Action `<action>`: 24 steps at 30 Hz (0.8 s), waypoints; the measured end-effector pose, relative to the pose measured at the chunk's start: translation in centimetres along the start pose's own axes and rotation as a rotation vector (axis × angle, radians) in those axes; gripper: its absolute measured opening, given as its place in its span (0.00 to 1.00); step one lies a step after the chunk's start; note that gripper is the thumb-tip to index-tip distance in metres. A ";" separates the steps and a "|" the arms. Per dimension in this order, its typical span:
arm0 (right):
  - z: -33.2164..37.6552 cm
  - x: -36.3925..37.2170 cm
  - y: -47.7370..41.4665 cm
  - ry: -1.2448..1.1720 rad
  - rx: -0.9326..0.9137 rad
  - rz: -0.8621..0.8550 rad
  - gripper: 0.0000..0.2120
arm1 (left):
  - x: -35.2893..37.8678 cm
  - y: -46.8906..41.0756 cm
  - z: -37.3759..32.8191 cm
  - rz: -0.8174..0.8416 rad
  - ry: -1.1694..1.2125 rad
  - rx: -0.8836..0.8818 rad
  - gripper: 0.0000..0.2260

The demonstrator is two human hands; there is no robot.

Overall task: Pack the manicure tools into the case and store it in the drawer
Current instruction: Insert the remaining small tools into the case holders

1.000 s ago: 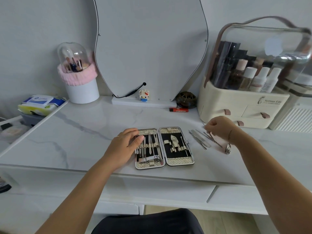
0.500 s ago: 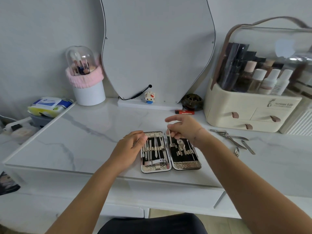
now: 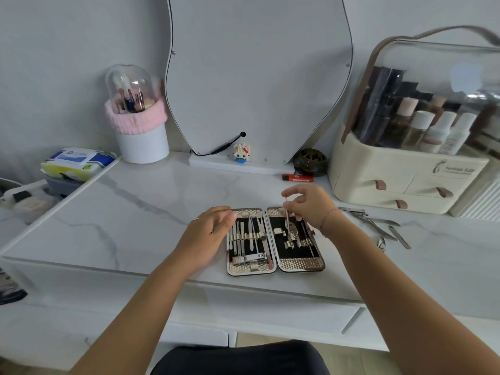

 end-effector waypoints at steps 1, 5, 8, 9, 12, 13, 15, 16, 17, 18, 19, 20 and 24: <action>-0.1 0.1 0.1 0.005 -0.003 0.002 0.09 | 0.0 0.0 0.0 -0.002 0.001 0.000 0.25; 0.2 0.7 0.3 0.018 -0.019 0.044 0.09 | 0.0 0.1 -0.2 0.005 -0.011 0.006 0.27; 0.5 1.0 0.5 0.040 -0.029 0.075 0.07 | -0.1 0.2 -0.1 0.004 -0.015 0.002 0.25; 0.5 1.0 0.7 0.047 -0.030 0.078 0.07 | -0.1 0.2 -0.2 0.005 -0.019 0.003 0.25; 0.4 0.9 1.1 0.077 -0.022 0.077 0.07 | 0.0 0.2 -0.5 0.013 -0.027 0.006 0.27; 0.4 0.9 1.2 0.084 -0.021 0.084 0.07 | 0.0 0.2 -0.5 0.013 -0.026 0.007 0.27; 0.4 1.1 1.3 0.105 -0.020 0.110 0.07 | 0.0 0.2 -0.6 0.014 -0.029 0.005 0.27; 0.4 1.2 1.3 0.128 -0.019 0.124 0.07 | 0.0 0.2 -0.6 0.014 -0.033 0.006 0.27; 0.4 1.3 1.3 0.146 -0.018 0.139 0.08 | 0.0 0.2 -0.6 0.014 -0.037 0.007 0.27; 0.4 1.4 1.4 0.150 -0.015 0.153 0.09 | 0.0 0.2 -0.6 0.013 -0.040 0.007 0.27; 0.4 1.4 1.5 0.145 -0.013 0.166 0.10 | 0.0 0.3 -0.6 0.013 -0.042 0.006 0.27; 0.4 1.4 1.6 0.140 -0.010 0.174 0.10 | 0.0 0.3 -0.6 0.014 -0.042 0.004 0.27; 0.4 1.3 1.9 0.137 -0.018 0.172 0.13 | 0.0 0.3 -0.6 0.018 -0.039 0.004 0.27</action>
Point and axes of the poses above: each hand's wrist, its own y-axis away from the middle knuckle, its own x-axis out of the palm, z = x × y, the point moved 8 cm from there along -y, towards the middle knuckle, and after that the axes turned 2 degrees about z, right-handed, at the moved point
